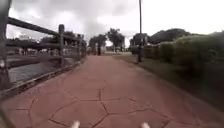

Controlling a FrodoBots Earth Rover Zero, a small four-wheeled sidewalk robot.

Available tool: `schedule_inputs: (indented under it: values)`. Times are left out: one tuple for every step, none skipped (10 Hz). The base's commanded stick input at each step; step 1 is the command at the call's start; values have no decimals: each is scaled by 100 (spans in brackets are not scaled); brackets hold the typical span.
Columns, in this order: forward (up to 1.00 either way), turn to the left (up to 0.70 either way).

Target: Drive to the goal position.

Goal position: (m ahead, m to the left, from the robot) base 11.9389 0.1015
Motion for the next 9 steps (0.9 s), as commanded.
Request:
schedule_inputs:
  values:
    - [70, 0]
    - [70, 0]
    - [70, 0]
    - [70, 0]
    - [70, 0]
    - [70, 0]
    - [70, 0]
    - [70, 0]
    - [70, 0]
